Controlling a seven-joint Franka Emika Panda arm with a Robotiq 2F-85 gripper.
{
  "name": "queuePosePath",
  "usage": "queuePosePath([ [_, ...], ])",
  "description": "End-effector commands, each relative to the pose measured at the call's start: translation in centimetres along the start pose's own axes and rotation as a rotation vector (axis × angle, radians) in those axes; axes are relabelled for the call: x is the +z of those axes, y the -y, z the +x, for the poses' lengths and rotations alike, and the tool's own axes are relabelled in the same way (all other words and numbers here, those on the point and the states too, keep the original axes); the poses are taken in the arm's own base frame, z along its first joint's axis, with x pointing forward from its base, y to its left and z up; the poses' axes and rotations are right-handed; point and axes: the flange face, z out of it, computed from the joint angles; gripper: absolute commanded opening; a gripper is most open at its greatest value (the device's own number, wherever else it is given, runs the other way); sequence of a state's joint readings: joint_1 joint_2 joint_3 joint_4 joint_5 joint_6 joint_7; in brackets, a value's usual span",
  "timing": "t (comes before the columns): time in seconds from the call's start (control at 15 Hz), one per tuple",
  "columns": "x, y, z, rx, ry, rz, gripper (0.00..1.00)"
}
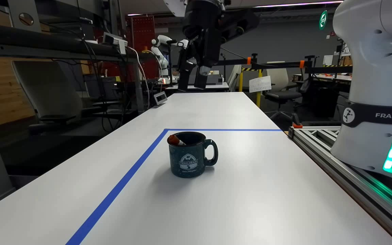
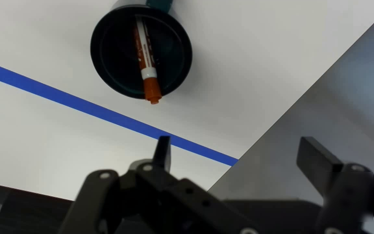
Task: Put the marker on the table
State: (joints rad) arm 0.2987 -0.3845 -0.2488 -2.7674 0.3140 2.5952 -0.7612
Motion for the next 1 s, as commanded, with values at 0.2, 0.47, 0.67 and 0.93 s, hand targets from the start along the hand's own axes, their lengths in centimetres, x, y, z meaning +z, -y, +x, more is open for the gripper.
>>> queuePosePath([
  [0.2, 1.7, -2.9, -1.3, -0.05, 0.01, -0.063, 1.0],
  [0.47, 3.4, -3.7, -1.2, -0.049, -0.012, -0.129, 1.0],
  [0.67, 5.2, -4.2, -2.0, 0.015, 0.006, -0.133, 1.0],
  [0.93, 4.6, -4.0, -1.8, -0.011, 0.014, -0.127, 1.0],
])
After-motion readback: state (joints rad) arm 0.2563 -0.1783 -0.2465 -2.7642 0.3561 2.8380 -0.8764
